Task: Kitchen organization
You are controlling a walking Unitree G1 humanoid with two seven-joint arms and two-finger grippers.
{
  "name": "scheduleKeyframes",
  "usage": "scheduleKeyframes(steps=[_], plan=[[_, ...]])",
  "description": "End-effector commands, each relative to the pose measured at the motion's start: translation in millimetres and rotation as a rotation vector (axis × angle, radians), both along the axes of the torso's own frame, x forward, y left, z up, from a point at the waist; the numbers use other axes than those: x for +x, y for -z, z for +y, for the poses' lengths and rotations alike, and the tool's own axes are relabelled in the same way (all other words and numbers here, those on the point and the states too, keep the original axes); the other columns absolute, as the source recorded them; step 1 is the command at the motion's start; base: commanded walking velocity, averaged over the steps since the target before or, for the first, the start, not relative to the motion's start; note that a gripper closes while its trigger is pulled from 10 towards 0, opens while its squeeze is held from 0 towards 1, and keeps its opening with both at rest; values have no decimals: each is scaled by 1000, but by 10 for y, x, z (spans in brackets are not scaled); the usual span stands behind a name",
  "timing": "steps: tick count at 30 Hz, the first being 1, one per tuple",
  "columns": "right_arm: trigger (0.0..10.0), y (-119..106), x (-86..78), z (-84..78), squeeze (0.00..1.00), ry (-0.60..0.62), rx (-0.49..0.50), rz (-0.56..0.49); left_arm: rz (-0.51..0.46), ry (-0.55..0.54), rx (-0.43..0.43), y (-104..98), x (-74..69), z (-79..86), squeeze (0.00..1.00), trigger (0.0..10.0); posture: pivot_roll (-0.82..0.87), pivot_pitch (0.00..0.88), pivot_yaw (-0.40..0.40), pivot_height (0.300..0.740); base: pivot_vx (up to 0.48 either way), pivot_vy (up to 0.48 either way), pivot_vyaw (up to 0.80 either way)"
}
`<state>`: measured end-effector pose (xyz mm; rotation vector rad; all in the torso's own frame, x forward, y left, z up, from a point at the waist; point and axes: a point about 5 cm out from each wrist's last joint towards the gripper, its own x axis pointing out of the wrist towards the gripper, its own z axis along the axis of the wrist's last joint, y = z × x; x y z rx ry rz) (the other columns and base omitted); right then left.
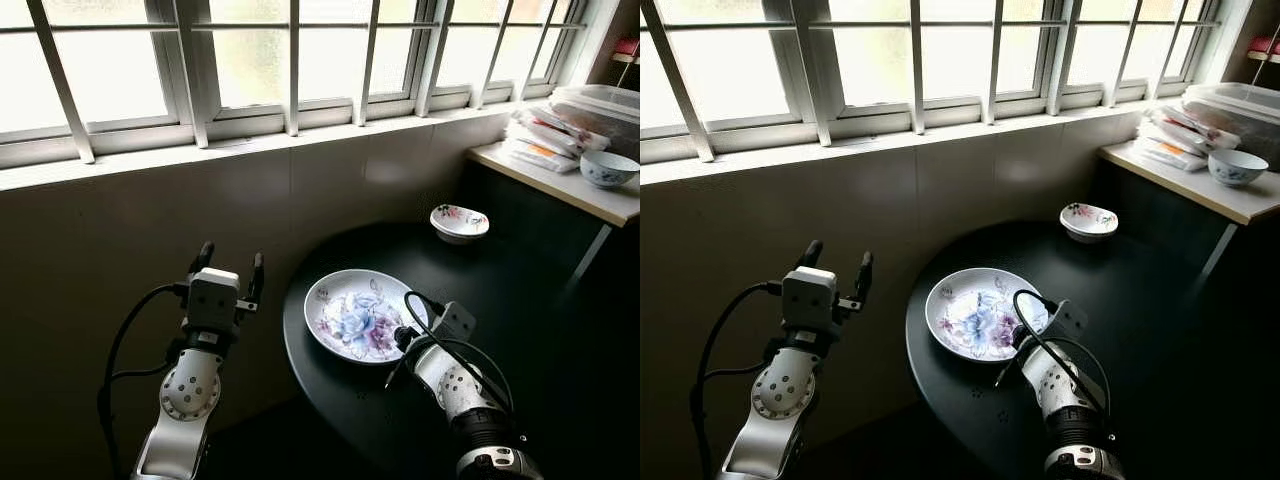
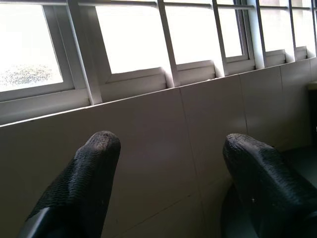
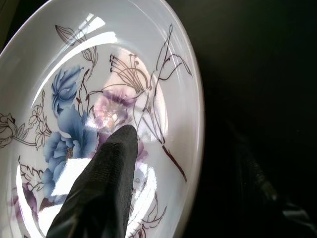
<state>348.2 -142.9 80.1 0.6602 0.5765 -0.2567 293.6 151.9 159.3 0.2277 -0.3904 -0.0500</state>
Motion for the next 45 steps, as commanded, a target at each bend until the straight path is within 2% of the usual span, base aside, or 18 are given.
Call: scheduleKeyframes(steps=[1, 2, 3, 4, 11, 21, 24, 27, 30, 33, 34, 37, 38, 41, 45], plan=[[10000, 89, -29, 58, 0, -33, 9, 41, 2, 9, 11, 3, 7, -14, 0, 10000, 26, 0, -40, 736, 0, 0, 0], [7137, 105, -15, 56, 0, -38, 12, 38, 3, 9, 11, 10, 5, -18, 0, 10000, 26, 0, -40, 736, 0, 0, 0], [7137, 105, -15, 56, 0, -38, 12, 38, 3, 9, 11, 10, 5, -18, 0, 10000, 26, 0, -40, 736, 0, 0, 0], [157, 103, -11, 53, 0, -29, 17, 30, 4, 9, 10, 12, 5, -19, 0, 10000, 26, 0, -40, 736, 0, 0, 0], [0, 34, 29, 94, 0, -25, 112, -33, 7, 9, 12, 21, 11, -14, 0, 10000, 24, 0, -35, 736, 0, 0, 0], [0, 0, 48, 101, 0, -35, 99, -81, 10, 10, 13, 33, 9, -19, 0, 10000, 23, 0, -35, 736, 0, 0, 0], [0, -128, 83, 103, 0, -48, 39, -168, 10, 7, 13, 37, 7, -18, 0, 10000, 23, 0, -36, 736, 0, 0, 0], [0, -204, 103, 119, 0, -55, 33, -215, 10, 5, 13, 41, 8, -15, 0, 10000, 24, 0, -38, 736, 0, 0, 0], [0, -429, 161, 142, 0, -56, 47, -347, 21, -19, 13, 63, 13, 24, 0, 10000, 23, 0, -37, 736, 0, 0, 0], [0, -496, 175, 141, 0, -63, 38, -387, 37, -35, 14, 86, 17, 51, 0, 10000, 23, 0, -38, 736, 0, 0, 0], [0, -618, 196, 139, 0, -78, 9, -460, 68, -61, 19, 133, 22, 105, 0, 10000, 23, 0, -39, 736, 0, 0, 0], [0, -701, 199, 145, 0, -108, -43, -514, 79, -69, 21, 154, 16, 129, 0, 10000, 23, 0, -40, 736, 0, 100, 0], [0, -772, 196, 168, 0, -151, -91, -567, 84, -71, 20, 162, 10, 137, 0, 10000, 23, 0, -40, 736, 0, 480, 738], [0, -846, 180, 213, 0, -192, -133, -626, 80, -72, 21, 159, 3, 140, 0, 10000, 28, 0, -41, 736, 0, 480, 771], [0, -867, 163, 259, 0, -212, -121, -645, 66, -70, 16, 140, -7, 132, 0, 10000, 29, 0, -41, 736, 0, 396, 800]])
